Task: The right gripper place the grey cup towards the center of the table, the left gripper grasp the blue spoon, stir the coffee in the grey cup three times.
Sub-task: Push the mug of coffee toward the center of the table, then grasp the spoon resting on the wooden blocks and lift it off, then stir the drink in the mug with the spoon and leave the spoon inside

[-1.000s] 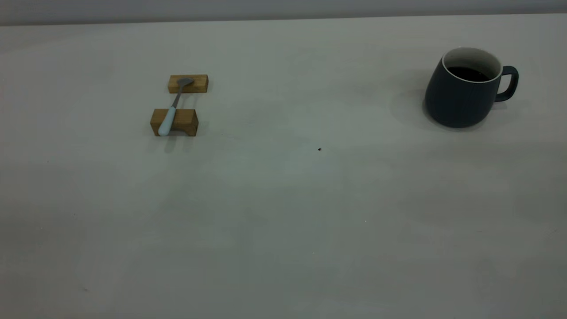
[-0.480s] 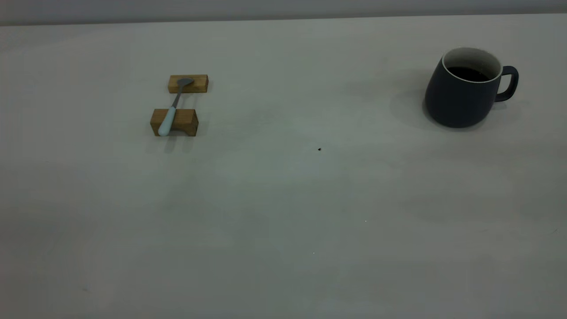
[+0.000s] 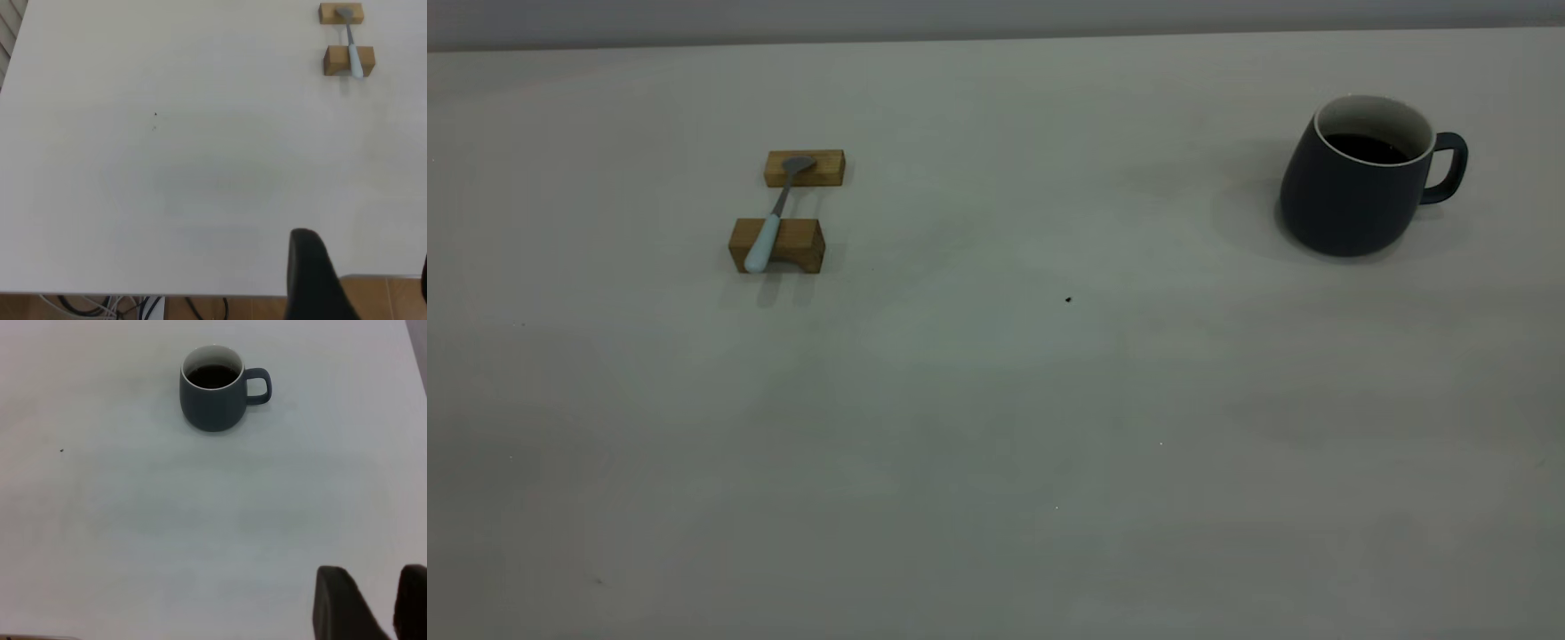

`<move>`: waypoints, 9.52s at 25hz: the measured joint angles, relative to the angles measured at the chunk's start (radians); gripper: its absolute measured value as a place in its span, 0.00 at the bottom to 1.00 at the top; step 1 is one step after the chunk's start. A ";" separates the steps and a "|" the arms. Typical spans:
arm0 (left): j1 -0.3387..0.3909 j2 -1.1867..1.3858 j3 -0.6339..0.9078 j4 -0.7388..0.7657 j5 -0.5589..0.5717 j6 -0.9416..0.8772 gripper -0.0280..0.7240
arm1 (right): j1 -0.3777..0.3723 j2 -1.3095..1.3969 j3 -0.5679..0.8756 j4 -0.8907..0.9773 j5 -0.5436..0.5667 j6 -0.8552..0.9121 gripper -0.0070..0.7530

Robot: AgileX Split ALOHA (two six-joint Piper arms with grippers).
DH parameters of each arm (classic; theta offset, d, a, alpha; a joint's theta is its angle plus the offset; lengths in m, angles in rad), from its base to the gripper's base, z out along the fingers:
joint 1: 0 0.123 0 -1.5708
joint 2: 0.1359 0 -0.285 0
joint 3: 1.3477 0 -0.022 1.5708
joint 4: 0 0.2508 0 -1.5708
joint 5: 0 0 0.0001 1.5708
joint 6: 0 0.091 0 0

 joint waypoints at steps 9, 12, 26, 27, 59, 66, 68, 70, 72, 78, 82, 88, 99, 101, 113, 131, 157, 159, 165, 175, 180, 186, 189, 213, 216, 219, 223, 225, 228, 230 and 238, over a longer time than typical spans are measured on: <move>0.000 0.000 0.000 0.000 0.000 0.000 0.66 | 0.000 0.183 -0.087 0.040 0.032 0.003 0.47; 0.000 0.000 0.000 0.000 0.000 0.000 0.66 | 0.000 0.379 -0.157 0.026 -0.018 -0.058 0.67; 0.000 0.000 0.000 0.000 0.000 0.000 0.66 | 0.000 1.418 -0.450 -0.013 -0.393 -0.577 0.96; 0.000 0.000 0.000 0.000 0.000 0.000 0.66 | 0.000 1.497 -0.483 -0.014 -0.405 -0.607 0.96; 0.000 0.000 0.000 0.000 0.000 0.000 0.66 | 0.013 2.275 -0.908 -0.352 -0.725 -0.858 0.91; 0.000 0.000 0.000 0.000 0.000 0.000 0.66 | 0.087 2.279 -0.908 -0.343 -0.747 -0.864 0.90; 0.000 0.000 0.000 0.000 0.000 0.000 0.66 | 0.121 2.279 -0.908 -0.317 -0.752 -0.864 0.89; 0.000 0.000 0.000 0.000 0.000 0.000 0.66 | 0.153 2.279 -0.908 -0.291 -0.757 -0.862 0.89; 0.000 0.000 0.000 0.000 0.000 0.000 0.66 | 0.189 2.279 -0.908 -0.266 -0.759 -0.862 0.89; 0.000 0.000 0.000 0.000 0.000 0.000 0.66 | 0.299 2.279 -0.908 -0.185 -0.763 -0.862 0.88; 0.000 0.000 0.000 0.000 -0.001 0.000 0.66 | 0.366 2.279 -0.908 -0.129 -0.769 -0.862 0.86; 0.000 0.000 0.000 0.000 -0.001 0.000 0.66 | 0.431 2.259 -0.908 -0.051 -0.745 -0.791 0.85; 0.000 0.000 0.000 0.000 -0.001 0.000 0.66 | 0.431 1.671 -0.908 -0.038 -0.133 -0.270 0.84; 0.000 0.000 0.000 0.000 -0.001 0.000 0.66 | 0.431 1.568 -0.908 -0.036 -0.007 -0.181 0.84; 0.000 0.000 0.000 0.000 -0.001 0.000 0.66 | 0.431 1.017 -0.600 -0.023 0.107 -0.019 0.84; 0.000 0.000 0.000 0.000 -0.001 0.000 0.66 | 0.029 0.046 -0.001 0.032 0.009 0.002 0.81; 0.000 0.000 0.000 0.014 -0.001 0.000 0.66 | 0.001 0.000 -0.001 0.026 0.007 -0.003 0.78; 0.000 0.000 0.000 0.019 -0.002 0.000 0.66 | 0.001 0.000 -0.001 0.026 0.007 -0.003 0.78; 0.000 0.175 -0.070 0.031 -0.094 0.003 0.70 | 0.001 0.000 -0.001 0.026 0.007 -0.003 0.78; 0.000 1.018 -0.299 -0.051 -0.399 -0.034 0.90 | 0.000 0.000 -0.001 0.026 0.007 -0.003 0.78; -0.043 1.453 -0.483 -0.092 -0.451 -0.024 0.93 | 0.000 0.000 -0.001 0.026 0.007 -0.003 0.78; -0.134 1.885 -0.728 -0.107 -0.470 -0.025 0.93 | 0.000 0.000 -0.001 0.026 0.007 -0.003 0.78; -0.170 2.048 -0.829 -0.117 -0.455 -0.025 0.93 | 0.000 0.000 -0.001 0.026 0.007 -0.003 0.78; -0.201 2.388 -0.929 -0.227 -0.650 0.047 0.60 | 0.000 0.000 0.000 0.026 0.007 -0.003 0.78; -0.201 2.390 -0.929 -0.227 -0.639 0.026 0.29 | 0.000 0.000 0.000 0.026 0.007 -0.003 0.78; -0.201 2.365 -0.956 -0.227 -0.570 0.000 0.26 | 0.000 0.000 0.000 0.026 0.007 -0.003 0.78; -0.201 2.277 -1.073 -0.274 -0.368 -0.123 0.26 | 0.000 0.000 0.000 0.026 0.007 -0.003 0.78; -0.201 2.233 -1.132 -0.354 -0.238 -0.252 0.26 | 0.000 0.000 0.000 0.026 0.007 -0.003 0.78; -0.201 2.193 -1.205 -0.517 -0.041 -0.492 0.26 | 0.000 0.000 0.000 0.026 0.007 -0.003 0.78; -0.201 2.190 -1.238 -0.666 0.026 -0.657 0.26 | 0.000 0.000 0.000 0.026 0.007 -0.003 0.78; -0.288 2.256 -1.246 -1.242 -0.016 -1.067 0.26 | 0.000 0.000 0.000 0.026 0.007 -0.003 0.78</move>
